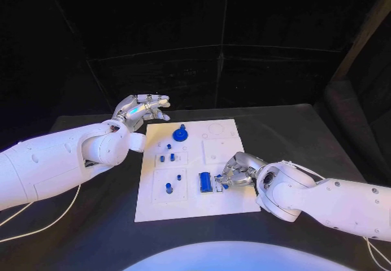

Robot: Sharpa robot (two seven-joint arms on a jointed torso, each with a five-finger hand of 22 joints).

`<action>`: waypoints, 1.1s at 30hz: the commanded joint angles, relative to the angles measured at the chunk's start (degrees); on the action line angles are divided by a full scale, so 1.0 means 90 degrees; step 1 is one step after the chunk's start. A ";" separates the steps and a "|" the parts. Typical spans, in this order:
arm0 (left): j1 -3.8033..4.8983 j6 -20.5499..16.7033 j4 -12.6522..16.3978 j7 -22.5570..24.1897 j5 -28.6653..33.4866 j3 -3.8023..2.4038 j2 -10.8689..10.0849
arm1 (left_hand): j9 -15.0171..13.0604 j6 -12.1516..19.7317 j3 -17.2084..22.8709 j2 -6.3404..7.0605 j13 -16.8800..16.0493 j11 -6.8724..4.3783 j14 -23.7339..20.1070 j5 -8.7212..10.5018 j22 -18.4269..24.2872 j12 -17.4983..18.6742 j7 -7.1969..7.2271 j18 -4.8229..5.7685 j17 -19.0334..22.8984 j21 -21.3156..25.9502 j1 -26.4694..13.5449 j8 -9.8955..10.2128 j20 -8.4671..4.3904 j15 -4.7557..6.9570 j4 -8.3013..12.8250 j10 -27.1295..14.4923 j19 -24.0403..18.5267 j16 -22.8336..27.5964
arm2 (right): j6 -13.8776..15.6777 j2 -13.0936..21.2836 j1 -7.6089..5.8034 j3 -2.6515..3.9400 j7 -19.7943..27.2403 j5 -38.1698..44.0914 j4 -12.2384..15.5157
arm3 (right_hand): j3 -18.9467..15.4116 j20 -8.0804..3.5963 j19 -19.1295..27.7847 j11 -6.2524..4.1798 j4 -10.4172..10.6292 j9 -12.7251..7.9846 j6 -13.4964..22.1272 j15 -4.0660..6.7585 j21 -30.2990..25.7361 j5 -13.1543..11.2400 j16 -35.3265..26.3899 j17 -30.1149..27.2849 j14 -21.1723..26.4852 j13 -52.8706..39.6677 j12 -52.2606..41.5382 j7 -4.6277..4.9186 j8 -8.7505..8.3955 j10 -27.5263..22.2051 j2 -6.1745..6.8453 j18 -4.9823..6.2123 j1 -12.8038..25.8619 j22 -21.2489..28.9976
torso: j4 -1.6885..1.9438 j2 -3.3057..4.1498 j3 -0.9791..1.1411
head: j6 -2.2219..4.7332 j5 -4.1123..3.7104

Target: Assemble the parts on the task board

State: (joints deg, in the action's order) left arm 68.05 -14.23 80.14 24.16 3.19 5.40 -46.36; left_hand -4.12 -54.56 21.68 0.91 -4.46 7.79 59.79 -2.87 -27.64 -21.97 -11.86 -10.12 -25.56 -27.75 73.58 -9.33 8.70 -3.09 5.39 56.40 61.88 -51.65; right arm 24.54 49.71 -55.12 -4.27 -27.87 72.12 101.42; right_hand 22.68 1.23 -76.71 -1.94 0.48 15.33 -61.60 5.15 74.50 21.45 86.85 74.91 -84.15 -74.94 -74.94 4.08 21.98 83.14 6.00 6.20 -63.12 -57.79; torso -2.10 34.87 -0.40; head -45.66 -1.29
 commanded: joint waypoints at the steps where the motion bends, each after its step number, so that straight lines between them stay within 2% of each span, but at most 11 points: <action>1: 0.0011 0.0100 0.0017 0.0031 -0.0064 -0.0001 -0.0007 | 0.0002 0.0043 -0.0019 0.0005 0.0006 -0.0013 -0.0032 -0.0011 -0.0006 -0.0031 0.0000 -0.0016 0.0004 -0.0035 -0.0009 -0.0040 -0.0003 -0.0006 -0.0006 -0.0043 -0.0058 -0.0034 | -0.0176 -0.0030 -0.0010 0.0003 -0.0285 0.0096 -0.0023 | -0.0056 -0.0031 -0.0012 -0.0028 0.0008 0.0006 -0.0299 0.0047 0.0018 -0.0021 0.0037 0.1092 -0.0531 -0.0140 -0.0026 -0.0244 0.0051 0.0008 -0.0017 -0.0038 0.0066 -0.0005 | -0.0003 0.0001 0.0003 | -0.0012 0.0007; 5: 0.0011 0.0102 0.0018 0.0031 -0.0064 -0.0001 -0.0009 | 0.0002 0.0043 -0.0019 0.0005 0.0006 -0.0013 -0.0032 -0.0011 -0.0006 -0.0031 0.0000 -0.0016 0.0004 -0.0035 -0.0009 -0.0040 -0.0003 -0.0006 -0.0006 -0.0043 -0.0058 -0.0034 | -0.0184 -0.0077 -0.0010 0.0003 -0.0366 0.0187 -0.0069 | -0.0070 -0.0034 -0.0011 -0.0033 0.0018 0.0014 -0.0308 0.0050 0.0015 -0.0026 0.0036 0.1090 -0.0531 -0.0150 -0.0035 -0.0250 0.0059 0.0015 -0.0024 -0.0037 0.0070 -0.0001 | -0.0009 -0.0003 0.0003 | -0.0022 0.0019; 9: 0.0011 0.0106 0.0019 0.0028 -0.0064 -0.0001 -0.0008 | 0.0002 0.0043 -0.0019 0.0005 0.0006 -0.0013 -0.0032 -0.0011 -0.0006 -0.0031 0.0000 -0.0016 0.0004 -0.0035 -0.0009 -0.0040 -0.0003 -0.0006 -0.0006 -0.0043 -0.0058 -0.0034 | -0.0226 -0.0125 -0.0010 0.0003 -0.0408 0.0263 -0.0107 | -0.0089 -0.0039 -0.0014 -0.0039 0.0032 0.0024 -0.0317 0.0055 0.0017 -0.0037 0.0037 0.1093 -0.0531 -0.0163 -0.0047 -0.0256 0.0068 0.0023 -0.0033 -0.0038 0.0074 -0.0007 | 0.0003 0.0001 0.0004 | -0.0040 0.0016; 16: 0.0012 0.0108 0.0017 0.0021 -0.0064 -0.0001 -0.0006 | 0.0002 0.0043 -0.0019 0.0005 0.0006 -0.0013 -0.0032 -0.0011 -0.0006 -0.0031 0.0000 -0.0016 0.0004 -0.0035 -0.0009 -0.0040 -0.0003 -0.0006 -0.0006 -0.0043 -0.0058 -0.0034 | -0.0239 -0.0179 -0.0010 0.0003 -0.0437 0.0363 -0.0140 | -0.0227 -0.0059 -0.0025 -0.0057 0.0126 0.0071 -0.0339 0.0072 0.0020 -0.0164 0.0048 0.1113 -0.0535 -0.0215 -0.0094 -0.0275 0.0106 0.0059 -0.0038 -0.0043 0.0143 -0.0022 | -0.0012 -0.0002 0.0003 | -0.0047 0.0036; 20: 0.0012 0.0111 0.0014 0.0019 -0.0064 -0.0001 -0.0004 | 0.0002 0.0043 -0.0019 0.0005 0.0006 -0.0013 -0.0032 -0.0011 -0.0006 -0.0031 0.0000 -0.0016 0.0004 -0.0035 -0.0009 -0.0040 -0.0003 -0.0006 -0.0006 -0.0043 -0.0058 -0.0034 | -0.0252 -0.0194 -0.0010 0.0003 -0.0442 0.0381 -0.0150 | -0.0298 -0.0065 -0.0025 -0.0060 0.0175 0.0089 -0.0341 0.0076 0.0015 -0.0226 0.0046 0.1109 -0.0534 -0.0221 -0.0096 -0.0278 0.0117 0.0065 -0.0039 -0.0042 0.0178 -0.0018 | -0.0011 -0.0005 0.0001 | -0.0051 0.0015; 33: 0.0012 0.0128 0.0002 0.0000 -0.0064 -0.0001 0.0005 | 0.0002 0.0043 -0.0019 0.0005 0.0006 -0.0013 -0.0032 -0.0011 -0.0006 -0.0031 0.0000 -0.0016 0.0004 -0.0035 -0.0009 -0.0040 -0.0003 -0.0006 -0.0006 -0.0043 -0.0058 -0.0034 | -0.0360 -0.0230 -0.0010 0.0003 -0.0444 0.0392 -0.0156 | -0.0551 -0.0074 -0.0047 -0.0066 0.0337 0.0139 -0.0353 0.0083 0.0028 -0.0179 0.0058 0.1134 -0.0539 -0.0282 -0.0148 -0.0284 0.0149 0.0100 -0.0053 -0.0050 0.0286 -0.0057 | -0.0004 -0.0007 0.0005 | -0.0062 0.0036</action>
State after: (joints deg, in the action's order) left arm 68.06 -13.97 80.13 23.99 3.12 5.40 -46.34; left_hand -4.12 -54.56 21.67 0.91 -4.47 7.78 59.79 -2.87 -27.63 -21.97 -11.86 -10.12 -25.56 -27.75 73.58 -9.33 8.70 -3.09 5.39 56.40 61.88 -51.65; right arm 22.23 47.66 -55.13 -4.26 -31.74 75.27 100.06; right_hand 17.84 0.82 -77.13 -2.56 3.59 16.62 -64.75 5.66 74.50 19.65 87.08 74.90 -84.03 -74.93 -76.09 1.31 23.62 83.74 5.34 6.22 -61.08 -58.21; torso -2.18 34.80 -0.36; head -46.20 -1.02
